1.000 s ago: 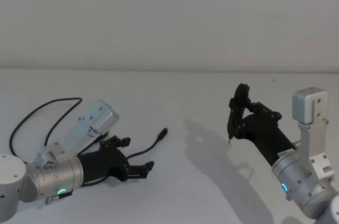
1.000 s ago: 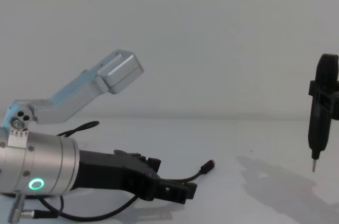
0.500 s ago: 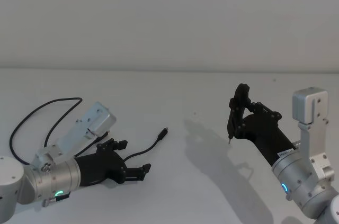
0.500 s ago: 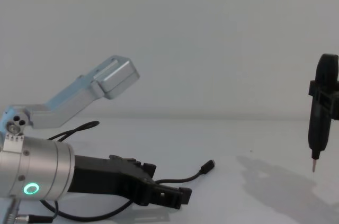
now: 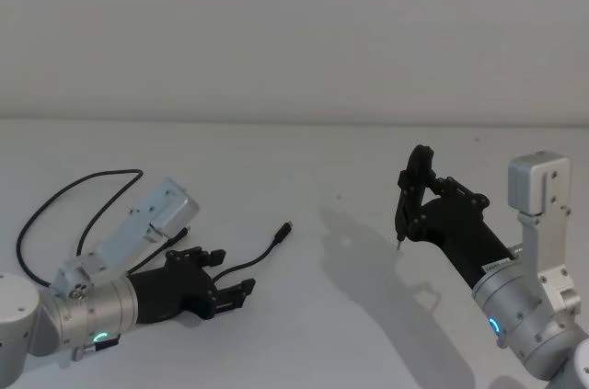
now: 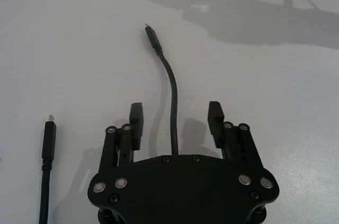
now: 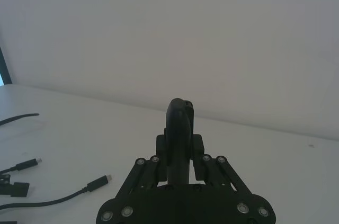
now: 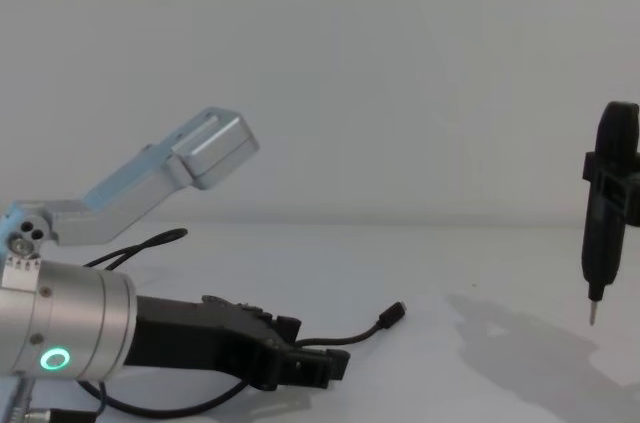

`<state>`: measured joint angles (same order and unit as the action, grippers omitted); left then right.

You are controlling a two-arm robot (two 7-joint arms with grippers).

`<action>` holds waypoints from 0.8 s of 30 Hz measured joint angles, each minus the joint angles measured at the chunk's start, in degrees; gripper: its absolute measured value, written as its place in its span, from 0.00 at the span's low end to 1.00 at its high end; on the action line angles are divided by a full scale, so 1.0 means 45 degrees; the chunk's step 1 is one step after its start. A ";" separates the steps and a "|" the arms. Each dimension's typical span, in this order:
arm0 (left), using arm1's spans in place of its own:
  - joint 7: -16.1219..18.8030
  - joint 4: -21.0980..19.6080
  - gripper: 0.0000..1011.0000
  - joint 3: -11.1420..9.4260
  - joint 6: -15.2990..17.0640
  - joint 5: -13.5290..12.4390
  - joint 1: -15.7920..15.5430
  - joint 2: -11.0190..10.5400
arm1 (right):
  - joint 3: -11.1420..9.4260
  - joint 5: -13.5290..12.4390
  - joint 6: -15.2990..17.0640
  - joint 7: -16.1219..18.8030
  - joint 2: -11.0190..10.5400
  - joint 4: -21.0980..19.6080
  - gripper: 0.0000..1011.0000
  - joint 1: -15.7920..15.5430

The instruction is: Pick up the data cable with the one hand.

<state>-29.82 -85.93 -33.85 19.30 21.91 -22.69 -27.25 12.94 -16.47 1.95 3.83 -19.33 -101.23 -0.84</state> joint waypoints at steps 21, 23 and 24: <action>0.0014 0.0006 0.07 0.0023 0.0000 0.0026 0.0021 -0.0012 | 0.0001 0.0000 0.0000 0.0000 0.0000 0.0001 0.27 0.0000; 0.0014 0.0006 0.04 0.0022 -0.0001 0.0026 0.0021 -0.0011 | 0.0000 0.0000 0.0001 0.0000 0.0000 0.0001 0.27 0.0000; 0.0014 0.0006 0.04 0.0022 -0.0001 0.0026 0.0021 -0.0011 | 0.0000 0.0000 0.0000 0.0000 0.0000 0.0000 0.27 0.0000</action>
<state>-29.75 -85.90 -33.75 19.29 22.02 -22.59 -27.30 12.94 -16.46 1.95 3.83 -19.33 -101.23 -0.84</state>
